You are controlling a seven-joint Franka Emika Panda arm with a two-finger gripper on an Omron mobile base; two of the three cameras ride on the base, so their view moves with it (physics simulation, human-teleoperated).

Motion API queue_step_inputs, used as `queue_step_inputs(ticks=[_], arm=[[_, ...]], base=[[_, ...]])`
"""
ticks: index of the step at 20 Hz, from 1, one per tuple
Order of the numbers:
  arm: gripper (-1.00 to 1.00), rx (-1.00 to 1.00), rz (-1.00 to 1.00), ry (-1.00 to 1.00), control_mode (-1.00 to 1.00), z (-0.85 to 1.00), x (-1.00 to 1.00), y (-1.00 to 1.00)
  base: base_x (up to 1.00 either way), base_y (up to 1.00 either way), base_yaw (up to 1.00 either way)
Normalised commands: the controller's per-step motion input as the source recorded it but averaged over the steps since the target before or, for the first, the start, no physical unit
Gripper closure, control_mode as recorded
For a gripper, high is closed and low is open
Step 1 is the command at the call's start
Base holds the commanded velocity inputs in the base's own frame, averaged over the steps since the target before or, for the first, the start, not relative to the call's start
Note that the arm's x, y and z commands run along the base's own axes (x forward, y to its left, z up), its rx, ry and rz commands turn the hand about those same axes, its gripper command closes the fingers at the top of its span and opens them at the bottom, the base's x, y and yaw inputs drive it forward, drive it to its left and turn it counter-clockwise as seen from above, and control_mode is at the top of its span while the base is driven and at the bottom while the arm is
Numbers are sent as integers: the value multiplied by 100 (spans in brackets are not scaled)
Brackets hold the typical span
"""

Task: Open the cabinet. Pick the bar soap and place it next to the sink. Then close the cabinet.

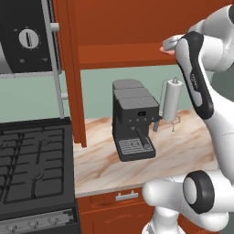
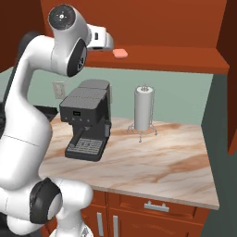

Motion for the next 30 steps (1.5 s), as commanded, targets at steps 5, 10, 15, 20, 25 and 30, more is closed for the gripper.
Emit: queue_step_inputs(ticks=[5, 10, 15, 20, 25, 30], arm=[[-100, 0, 0, 0, -100, -17, 46, -16], [-100, 0, 0, 2, -100, -25, 31, -22], [-100, 0, 0, 1, -100, -1, 34, -18], [-100, 0, 0, 3, -100, 0, 29, -17], [-100, 0, 0, 13, -100, 0, 43, -13], [-100, 1, 3, 8, -100, 0, 40, -11]], base=[[0, 0, 0], [0, 0, 0], [0, 0, 0], [0, 0, 0], [0, 0, 0], [0, 0, 0]])
